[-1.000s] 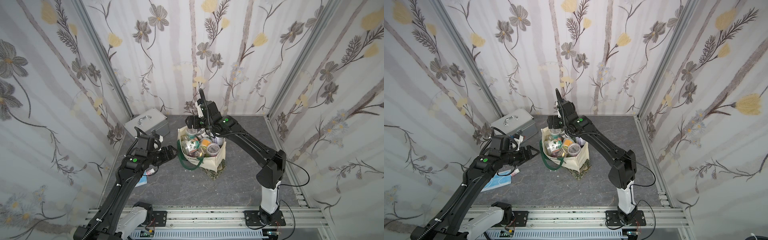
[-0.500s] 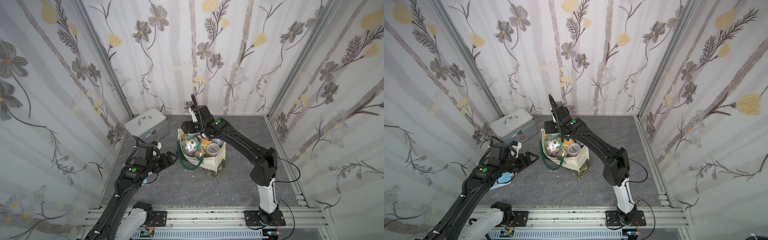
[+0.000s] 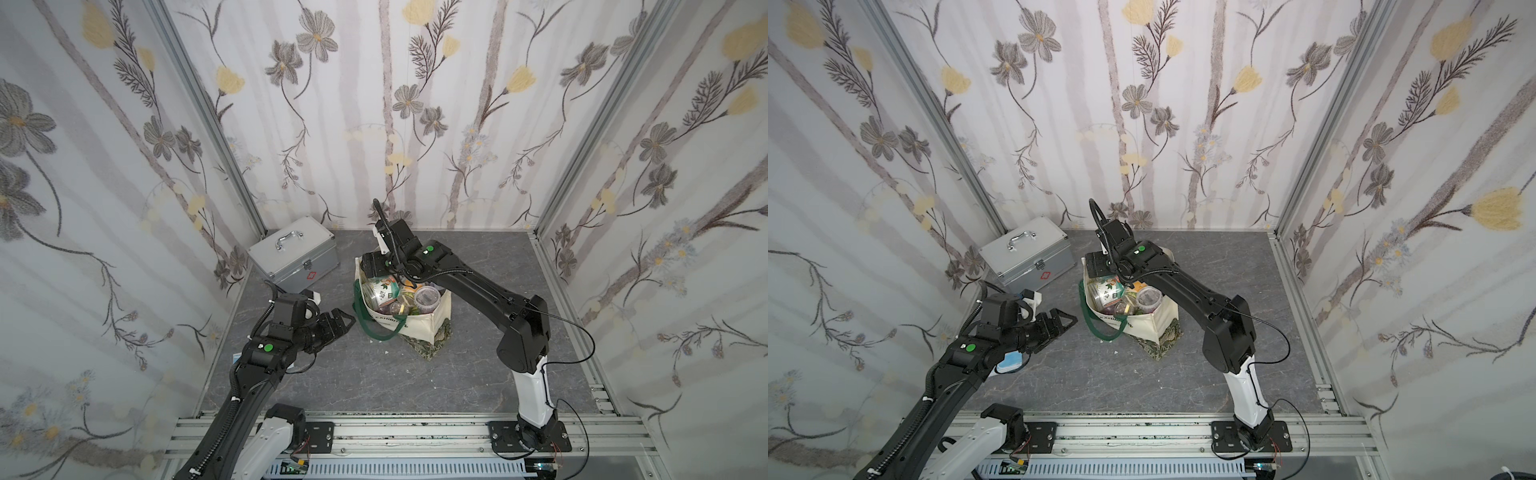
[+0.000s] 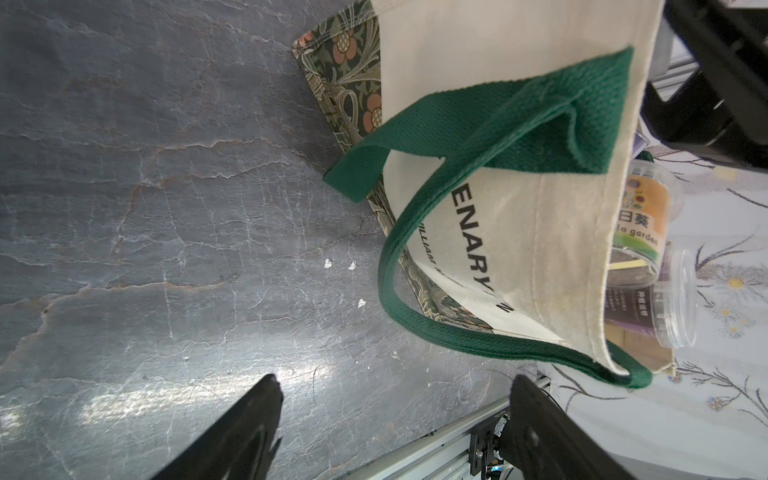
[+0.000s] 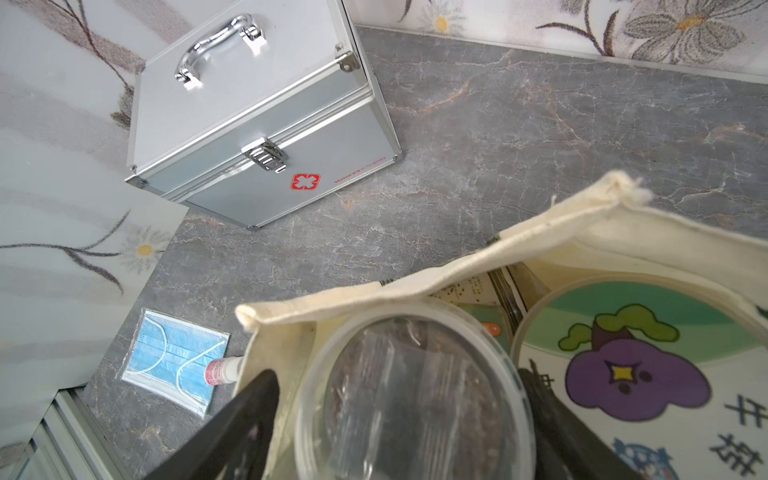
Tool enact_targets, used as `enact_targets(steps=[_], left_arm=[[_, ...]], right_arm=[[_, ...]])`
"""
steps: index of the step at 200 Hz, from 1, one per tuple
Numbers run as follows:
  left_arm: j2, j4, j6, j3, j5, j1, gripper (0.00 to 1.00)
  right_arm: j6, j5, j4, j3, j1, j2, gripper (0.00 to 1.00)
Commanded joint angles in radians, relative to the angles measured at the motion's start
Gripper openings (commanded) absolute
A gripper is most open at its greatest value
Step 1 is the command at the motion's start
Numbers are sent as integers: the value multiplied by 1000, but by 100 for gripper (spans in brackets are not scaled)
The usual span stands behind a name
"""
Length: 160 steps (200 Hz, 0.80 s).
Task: Take out the seed jars from the canvas bag
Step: Pick up the seed jar from the canvas bag.
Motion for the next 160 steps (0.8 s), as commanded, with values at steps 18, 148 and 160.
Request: enact_targets(steps=[18,148,160], left_arm=[[-7,38,-13,-5,-10,0,88],[9,29,-13,6,-12,1,88],[6,29,-15,5,-14,2,88]], right_arm=[[10,31,9,-22,-1,-45,88],[13,-12,30,14,-6,35,81],[12,-15,32,16,-5,35,78]])
